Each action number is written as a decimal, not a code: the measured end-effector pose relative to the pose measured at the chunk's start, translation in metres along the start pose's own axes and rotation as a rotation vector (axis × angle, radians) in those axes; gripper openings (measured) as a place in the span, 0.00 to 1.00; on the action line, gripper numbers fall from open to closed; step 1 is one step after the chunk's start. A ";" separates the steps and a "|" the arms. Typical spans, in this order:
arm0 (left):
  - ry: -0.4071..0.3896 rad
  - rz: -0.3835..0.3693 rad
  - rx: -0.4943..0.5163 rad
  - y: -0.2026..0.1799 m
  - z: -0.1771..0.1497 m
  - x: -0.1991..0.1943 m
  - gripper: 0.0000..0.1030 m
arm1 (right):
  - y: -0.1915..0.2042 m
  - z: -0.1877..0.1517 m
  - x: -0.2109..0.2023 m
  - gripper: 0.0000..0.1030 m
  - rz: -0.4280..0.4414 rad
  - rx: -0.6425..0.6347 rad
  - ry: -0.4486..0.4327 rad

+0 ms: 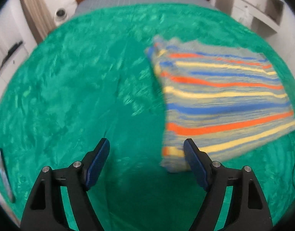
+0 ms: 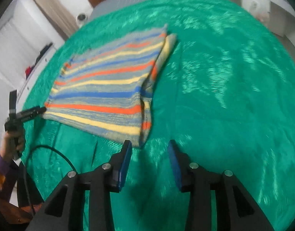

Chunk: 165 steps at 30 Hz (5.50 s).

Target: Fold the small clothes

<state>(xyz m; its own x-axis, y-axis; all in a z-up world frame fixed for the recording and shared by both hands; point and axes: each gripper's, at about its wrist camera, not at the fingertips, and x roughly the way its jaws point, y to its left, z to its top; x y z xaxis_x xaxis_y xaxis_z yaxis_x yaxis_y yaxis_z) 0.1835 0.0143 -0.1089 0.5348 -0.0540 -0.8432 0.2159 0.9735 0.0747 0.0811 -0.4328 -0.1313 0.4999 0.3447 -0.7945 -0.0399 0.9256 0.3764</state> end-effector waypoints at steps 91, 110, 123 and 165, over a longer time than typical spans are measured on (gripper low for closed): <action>0.055 -0.071 -0.252 0.054 0.076 0.092 0.69 | 0.225 0.155 0.184 0.32 0.152 -0.359 0.076; 0.077 -0.023 -0.217 0.069 -0.037 0.004 0.63 | 0.219 0.038 0.126 0.38 0.149 -0.351 0.131; -0.124 0.051 -0.173 0.062 -0.040 -0.087 0.86 | 0.224 -0.004 0.033 0.72 0.060 -0.288 -0.050; -0.039 -0.046 -0.092 -0.009 -0.160 -0.032 1.00 | 0.214 -0.138 0.074 1.00 -0.252 -0.327 -0.102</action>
<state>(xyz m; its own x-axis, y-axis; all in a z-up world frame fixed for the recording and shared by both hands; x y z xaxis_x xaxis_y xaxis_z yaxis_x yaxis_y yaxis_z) 0.0336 0.0428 -0.1672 0.5578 -0.1058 -0.8232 0.1661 0.9860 -0.0142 -0.0099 -0.1881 -0.1751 0.6112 0.0988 -0.7853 -0.1694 0.9855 -0.0079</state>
